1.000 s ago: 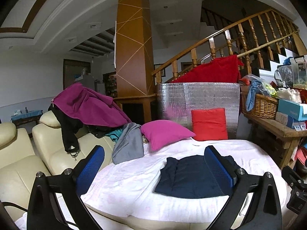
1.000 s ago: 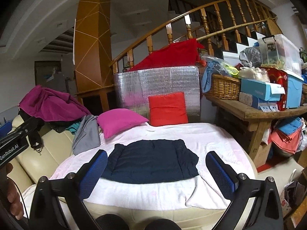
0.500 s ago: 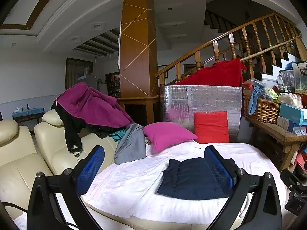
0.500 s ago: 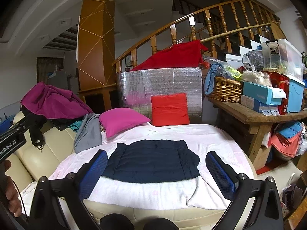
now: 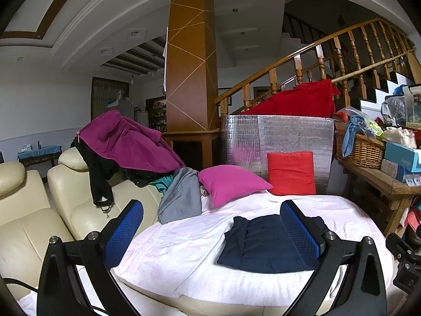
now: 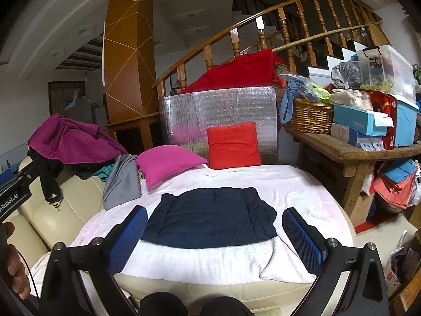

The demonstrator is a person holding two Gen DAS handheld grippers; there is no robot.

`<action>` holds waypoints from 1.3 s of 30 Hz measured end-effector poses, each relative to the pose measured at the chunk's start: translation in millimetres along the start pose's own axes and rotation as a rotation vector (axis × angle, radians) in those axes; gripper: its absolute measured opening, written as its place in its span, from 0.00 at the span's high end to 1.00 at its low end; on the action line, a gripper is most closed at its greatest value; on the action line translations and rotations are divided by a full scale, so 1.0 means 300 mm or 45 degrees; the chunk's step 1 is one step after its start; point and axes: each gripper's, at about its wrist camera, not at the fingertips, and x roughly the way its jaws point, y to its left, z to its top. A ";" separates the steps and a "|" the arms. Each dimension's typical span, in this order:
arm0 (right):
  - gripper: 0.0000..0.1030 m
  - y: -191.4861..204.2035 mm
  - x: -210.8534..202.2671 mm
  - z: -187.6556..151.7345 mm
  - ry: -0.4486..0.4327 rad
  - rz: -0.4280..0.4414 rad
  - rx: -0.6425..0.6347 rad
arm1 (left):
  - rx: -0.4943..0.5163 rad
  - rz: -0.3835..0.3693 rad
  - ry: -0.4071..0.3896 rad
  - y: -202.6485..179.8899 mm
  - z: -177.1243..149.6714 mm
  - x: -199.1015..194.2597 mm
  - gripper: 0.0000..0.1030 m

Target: Fold large clothes

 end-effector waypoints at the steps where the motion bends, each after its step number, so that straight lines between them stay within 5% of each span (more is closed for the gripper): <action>1: 0.00 -0.001 0.003 -0.002 0.003 0.001 0.003 | -0.002 0.000 0.002 0.000 -0.001 0.001 0.00; 39: 0.00 0.050 0.013 0.021 -0.019 -0.003 -0.065 | -0.025 -0.002 0.008 0.066 -0.014 0.025 0.00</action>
